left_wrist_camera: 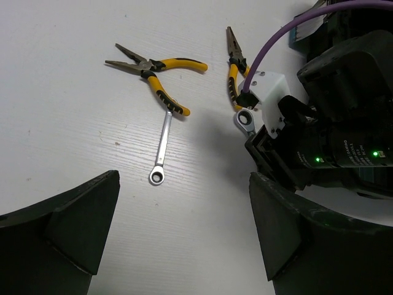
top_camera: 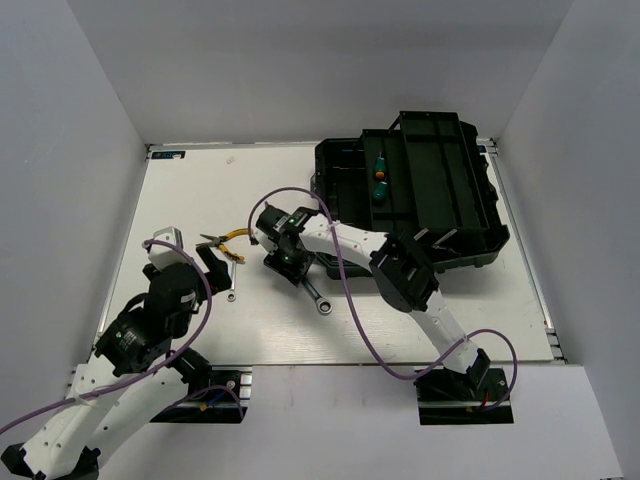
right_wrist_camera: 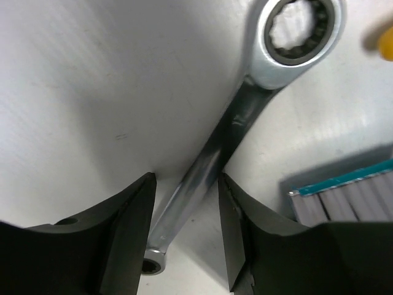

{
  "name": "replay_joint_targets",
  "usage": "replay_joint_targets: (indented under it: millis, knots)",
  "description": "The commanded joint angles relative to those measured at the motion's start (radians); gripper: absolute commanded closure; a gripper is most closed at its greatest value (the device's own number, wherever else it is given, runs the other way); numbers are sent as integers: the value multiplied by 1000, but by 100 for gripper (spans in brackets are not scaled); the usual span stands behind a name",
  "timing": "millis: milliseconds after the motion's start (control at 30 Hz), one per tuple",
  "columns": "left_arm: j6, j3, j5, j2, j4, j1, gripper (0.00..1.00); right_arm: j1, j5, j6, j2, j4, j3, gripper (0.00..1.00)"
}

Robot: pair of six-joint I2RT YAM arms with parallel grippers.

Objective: Sort the tools into containers

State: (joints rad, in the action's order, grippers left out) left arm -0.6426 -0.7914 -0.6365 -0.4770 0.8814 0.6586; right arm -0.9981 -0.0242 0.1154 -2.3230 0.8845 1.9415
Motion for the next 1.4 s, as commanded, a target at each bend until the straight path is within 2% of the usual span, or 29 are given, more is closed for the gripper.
replay_joint_targets:
  millis: [0,133,267,400,500,767,867,967,1000,1033,1133,1367]
  knots:
    - [11,4,1,8,-18,4,4,-2,147,13,-59,83,8,49]
    - [11,4,1,8,-18,4,4,-7,149,12,-65,85,7,51]
    - [11,4,1,8,-18,4,4,-10,83,1,-72,71,-10,60]
    - [11,4,1,8,-18,4,4,-22,29,-28,-79,42,-32,64]
    - [11,14,1,17,-18,4,4,-33,-45,-39,-93,28,-50,64]
    - [11,14,1,17,-18,4,4,-69,-77,-65,-117,-4,-102,62]
    - [11,14,1,17,-18,4,4,-79,-63,-72,-127,-2,-111,67]
    - [11,14,1,17,-18,4,4,-86,-49,-74,-130,-1,-113,76]
    - [11,14,1,17,-18,4,4,-91,-48,-74,-130,1,-115,81]
    - [11,14,1,17,-18,4,4,-89,-45,-75,-130,-1,-116,90]
    - [11,14,11,17,-18,4,4,-93,-10,-69,-118,11,-113,100]
    - [20,14,20,-3,-27,4,4,-83,159,-26,16,56,-107,100]
